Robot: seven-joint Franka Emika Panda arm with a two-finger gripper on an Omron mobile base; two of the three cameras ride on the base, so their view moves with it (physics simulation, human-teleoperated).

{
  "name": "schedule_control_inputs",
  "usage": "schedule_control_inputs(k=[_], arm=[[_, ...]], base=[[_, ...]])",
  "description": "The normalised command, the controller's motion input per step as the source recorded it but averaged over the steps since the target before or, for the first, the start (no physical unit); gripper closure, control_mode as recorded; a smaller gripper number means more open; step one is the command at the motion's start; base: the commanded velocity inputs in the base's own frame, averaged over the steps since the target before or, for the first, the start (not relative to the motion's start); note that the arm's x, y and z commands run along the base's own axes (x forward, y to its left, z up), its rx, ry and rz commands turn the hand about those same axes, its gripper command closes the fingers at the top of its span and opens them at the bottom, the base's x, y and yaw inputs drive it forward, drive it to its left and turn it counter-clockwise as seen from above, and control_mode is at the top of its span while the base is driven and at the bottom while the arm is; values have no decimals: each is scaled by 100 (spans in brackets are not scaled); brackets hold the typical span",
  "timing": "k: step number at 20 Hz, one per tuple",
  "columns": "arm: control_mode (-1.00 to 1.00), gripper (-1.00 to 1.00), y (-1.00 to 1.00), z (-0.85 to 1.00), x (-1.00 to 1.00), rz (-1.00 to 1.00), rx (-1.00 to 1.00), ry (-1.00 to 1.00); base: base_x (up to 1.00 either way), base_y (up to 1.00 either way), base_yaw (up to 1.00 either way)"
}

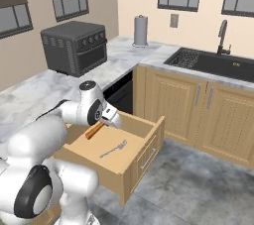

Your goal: Organize the utensils by type. Pick up the wooden spoons from the counter and place them in the open cabinet. Then pick up the metallic utensils from the counter and place them in the open drawer.

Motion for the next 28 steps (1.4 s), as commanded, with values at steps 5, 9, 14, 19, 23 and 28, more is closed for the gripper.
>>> schedule_control_inputs(k=[5,9,14,19,23,28], arm=[[-100,100,0,-64,36,18,-9,4],[-100,100,-8,-64,40,13,0,0],[-100,100,-10,-53,20,3,-1,11],[-100,100,-6,-52,16,0,-6,17],[-100,100,-9,-47,28,0,-2,15],[-100,100,-21,-47,39,-2,0,6]], base=[[0,0,0],[0,0,0],[0,0,0],[0,0,0],[0,0,0],[0,0,0]])
